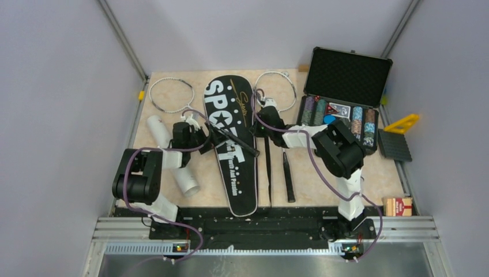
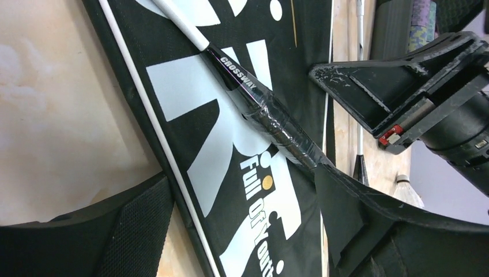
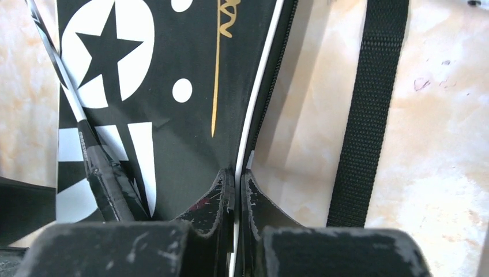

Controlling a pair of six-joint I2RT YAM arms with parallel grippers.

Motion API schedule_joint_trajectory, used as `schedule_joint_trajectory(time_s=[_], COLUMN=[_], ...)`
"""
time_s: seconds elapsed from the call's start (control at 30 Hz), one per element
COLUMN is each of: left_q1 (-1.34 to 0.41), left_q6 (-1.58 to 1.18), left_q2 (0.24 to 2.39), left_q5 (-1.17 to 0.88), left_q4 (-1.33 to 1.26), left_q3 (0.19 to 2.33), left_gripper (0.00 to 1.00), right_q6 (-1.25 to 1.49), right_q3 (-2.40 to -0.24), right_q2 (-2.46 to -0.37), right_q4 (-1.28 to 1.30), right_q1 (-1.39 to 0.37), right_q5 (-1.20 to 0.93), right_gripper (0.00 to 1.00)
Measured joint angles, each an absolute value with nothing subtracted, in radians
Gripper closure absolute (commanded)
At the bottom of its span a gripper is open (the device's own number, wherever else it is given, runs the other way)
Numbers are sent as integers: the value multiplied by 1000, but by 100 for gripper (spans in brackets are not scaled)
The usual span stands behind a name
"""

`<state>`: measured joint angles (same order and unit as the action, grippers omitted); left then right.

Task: Pack up the badminton gear

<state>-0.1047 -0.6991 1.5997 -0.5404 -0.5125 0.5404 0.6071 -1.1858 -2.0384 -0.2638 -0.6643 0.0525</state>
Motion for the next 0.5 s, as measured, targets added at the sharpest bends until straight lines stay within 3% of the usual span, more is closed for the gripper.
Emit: schedule_joint_trajectory(time_s=[0.17, 0.5], left_q1=[-121, -140], left_q6=[-664, -597], left_q2=[1559, 1319], left_q5=[-471, -279], left_q4=[-439, -193], left_q3=[548, 551], left_gripper=[7, 6], right_q6=[441, 16], right_q3=[-1173, -1152], right_q2=[-1975, -1595], right_q4=[-262, -286], right_q1=[-698, -732], right_q5=[143, 404], right_gripper=[100, 100])
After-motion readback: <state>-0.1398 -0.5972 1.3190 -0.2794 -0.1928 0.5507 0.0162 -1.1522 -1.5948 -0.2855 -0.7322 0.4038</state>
